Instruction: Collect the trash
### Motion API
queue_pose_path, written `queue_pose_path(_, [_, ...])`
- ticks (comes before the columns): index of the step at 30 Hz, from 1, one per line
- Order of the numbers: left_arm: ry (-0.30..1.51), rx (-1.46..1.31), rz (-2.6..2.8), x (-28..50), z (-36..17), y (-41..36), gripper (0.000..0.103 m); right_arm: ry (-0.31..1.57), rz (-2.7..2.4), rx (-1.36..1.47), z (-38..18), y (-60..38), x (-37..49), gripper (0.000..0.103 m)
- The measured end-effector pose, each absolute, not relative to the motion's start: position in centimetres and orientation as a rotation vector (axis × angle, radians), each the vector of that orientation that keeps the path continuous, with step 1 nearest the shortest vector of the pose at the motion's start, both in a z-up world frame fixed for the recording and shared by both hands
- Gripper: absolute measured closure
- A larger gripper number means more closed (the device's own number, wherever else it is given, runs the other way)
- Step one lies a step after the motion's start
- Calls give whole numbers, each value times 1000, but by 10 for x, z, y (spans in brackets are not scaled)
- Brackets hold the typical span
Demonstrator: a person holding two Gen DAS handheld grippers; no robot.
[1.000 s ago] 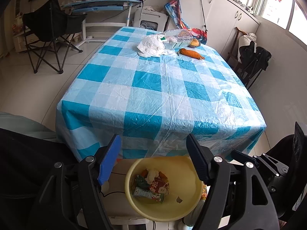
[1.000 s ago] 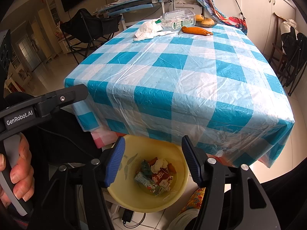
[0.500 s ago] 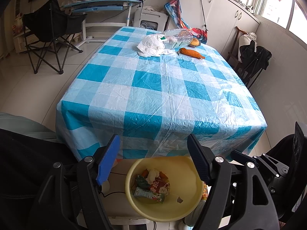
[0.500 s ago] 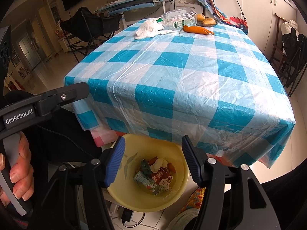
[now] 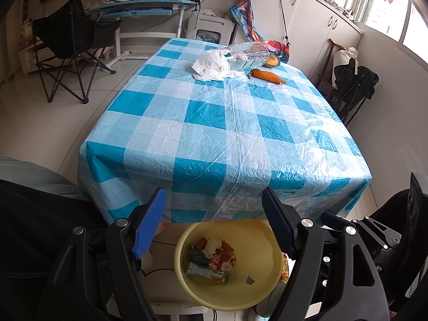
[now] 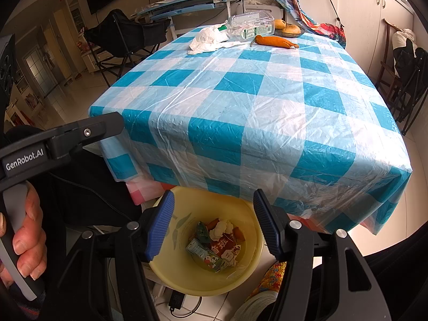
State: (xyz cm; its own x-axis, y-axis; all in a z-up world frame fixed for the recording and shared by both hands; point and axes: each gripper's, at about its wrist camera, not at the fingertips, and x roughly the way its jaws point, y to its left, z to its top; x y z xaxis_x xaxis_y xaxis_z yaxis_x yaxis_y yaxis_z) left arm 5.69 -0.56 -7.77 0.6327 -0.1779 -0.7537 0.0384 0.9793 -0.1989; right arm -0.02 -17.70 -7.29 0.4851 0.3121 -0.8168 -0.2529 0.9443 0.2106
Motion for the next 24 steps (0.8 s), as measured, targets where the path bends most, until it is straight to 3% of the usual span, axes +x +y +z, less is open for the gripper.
queue_pose_path(24, [763,-162,-104,123,-28,16,25,847,351,21,-21,-210,104,38])
